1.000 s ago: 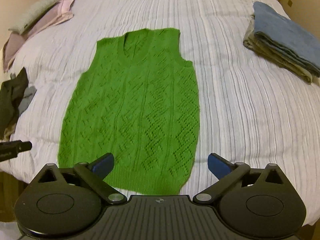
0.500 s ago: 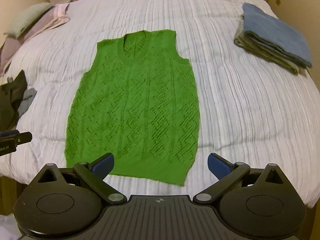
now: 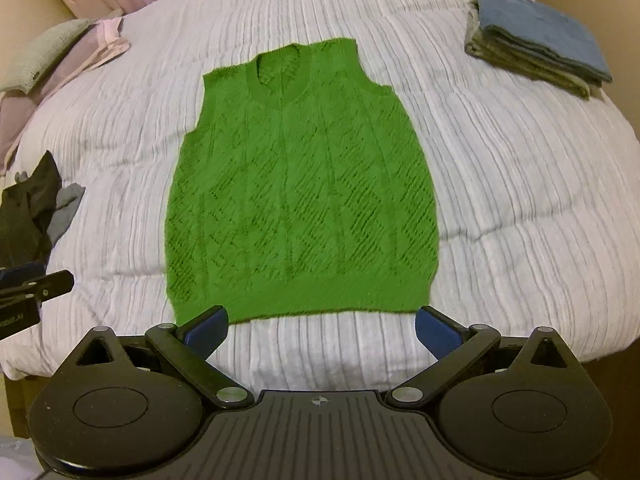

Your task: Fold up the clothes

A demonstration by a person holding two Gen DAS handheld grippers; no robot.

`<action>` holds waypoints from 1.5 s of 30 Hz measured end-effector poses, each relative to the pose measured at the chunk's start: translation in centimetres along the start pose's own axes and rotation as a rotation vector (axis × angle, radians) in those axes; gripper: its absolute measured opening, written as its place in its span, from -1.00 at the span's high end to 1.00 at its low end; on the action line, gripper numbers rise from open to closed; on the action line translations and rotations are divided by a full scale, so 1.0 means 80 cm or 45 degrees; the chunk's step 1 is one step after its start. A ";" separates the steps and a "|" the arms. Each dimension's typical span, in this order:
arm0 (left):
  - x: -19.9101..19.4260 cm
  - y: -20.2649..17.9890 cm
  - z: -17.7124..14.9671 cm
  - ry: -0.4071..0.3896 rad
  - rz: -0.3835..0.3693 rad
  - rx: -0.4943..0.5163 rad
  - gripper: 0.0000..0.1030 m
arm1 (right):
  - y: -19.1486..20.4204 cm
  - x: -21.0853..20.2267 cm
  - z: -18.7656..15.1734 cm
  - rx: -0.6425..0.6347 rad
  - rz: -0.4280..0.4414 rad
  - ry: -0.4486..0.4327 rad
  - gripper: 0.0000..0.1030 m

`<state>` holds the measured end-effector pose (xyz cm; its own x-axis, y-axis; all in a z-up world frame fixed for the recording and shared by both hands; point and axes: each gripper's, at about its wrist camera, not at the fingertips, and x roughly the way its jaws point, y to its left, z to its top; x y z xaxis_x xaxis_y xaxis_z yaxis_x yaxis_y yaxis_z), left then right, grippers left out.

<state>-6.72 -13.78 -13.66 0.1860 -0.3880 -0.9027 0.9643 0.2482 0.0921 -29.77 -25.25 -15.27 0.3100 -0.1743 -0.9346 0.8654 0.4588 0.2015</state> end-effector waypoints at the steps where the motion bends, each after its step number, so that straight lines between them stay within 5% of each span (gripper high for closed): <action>1: -0.002 0.002 -0.002 -0.003 -0.002 0.004 0.13 | 0.002 0.001 -0.002 0.002 -0.004 0.007 -0.98; 20: 0.001 0.006 -0.013 0.007 -0.020 -0.006 0.10 | 0.005 0.006 -0.001 0.008 -0.023 0.036 -0.98; 45: 0.031 -0.074 0.029 0.089 0.012 -0.043 0.10 | -0.074 0.024 0.055 -0.090 0.012 0.129 -0.98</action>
<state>-11.56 -18.26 -15.49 0.1805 -0.3227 -0.9291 0.9553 0.2822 0.0876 -32.54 -32.13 -16.95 0.2736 -0.0825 -0.9583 0.8315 0.5211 0.1925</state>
